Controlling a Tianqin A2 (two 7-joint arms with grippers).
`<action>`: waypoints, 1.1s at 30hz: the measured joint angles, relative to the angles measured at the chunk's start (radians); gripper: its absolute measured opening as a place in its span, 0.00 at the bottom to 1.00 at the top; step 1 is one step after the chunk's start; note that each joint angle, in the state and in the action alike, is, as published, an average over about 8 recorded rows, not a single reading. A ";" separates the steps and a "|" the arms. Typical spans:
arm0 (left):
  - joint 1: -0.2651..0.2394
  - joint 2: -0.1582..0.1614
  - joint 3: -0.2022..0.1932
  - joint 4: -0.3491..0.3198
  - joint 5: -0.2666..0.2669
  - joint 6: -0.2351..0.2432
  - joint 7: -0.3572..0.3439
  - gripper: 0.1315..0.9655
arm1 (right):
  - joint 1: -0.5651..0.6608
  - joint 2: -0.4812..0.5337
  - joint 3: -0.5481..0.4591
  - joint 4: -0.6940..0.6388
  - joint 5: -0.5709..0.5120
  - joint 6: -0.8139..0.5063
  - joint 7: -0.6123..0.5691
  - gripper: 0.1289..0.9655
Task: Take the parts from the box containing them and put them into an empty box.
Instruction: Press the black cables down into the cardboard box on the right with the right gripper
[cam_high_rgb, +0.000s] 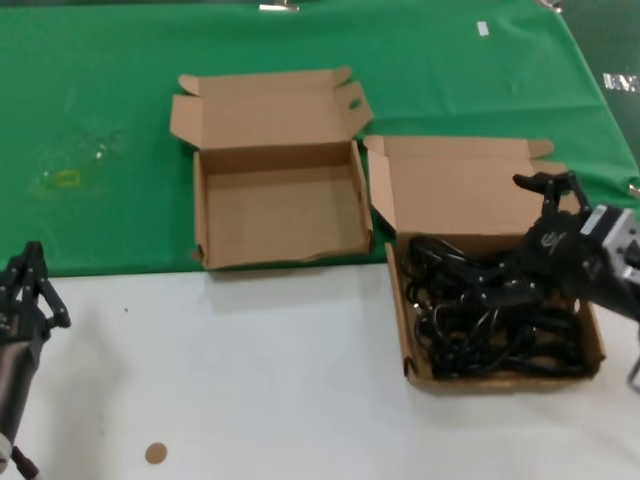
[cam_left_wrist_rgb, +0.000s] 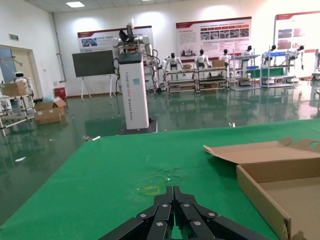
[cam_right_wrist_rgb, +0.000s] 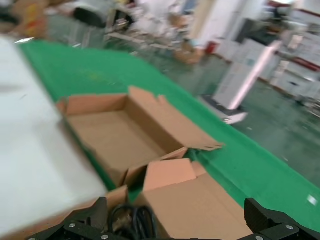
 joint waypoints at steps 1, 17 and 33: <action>0.000 0.000 0.000 0.000 0.000 0.000 0.000 0.02 | 0.019 0.014 -0.001 -0.012 -0.001 -0.036 -0.017 1.00; 0.000 0.000 0.000 0.000 0.000 0.000 0.000 0.02 | 0.344 0.127 -0.096 -0.176 -0.103 -0.479 -0.242 1.00; 0.000 0.000 0.000 0.000 0.000 0.000 0.000 0.02 | 0.512 0.132 -0.189 -0.269 -0.195 -0.746 -0.378 1.00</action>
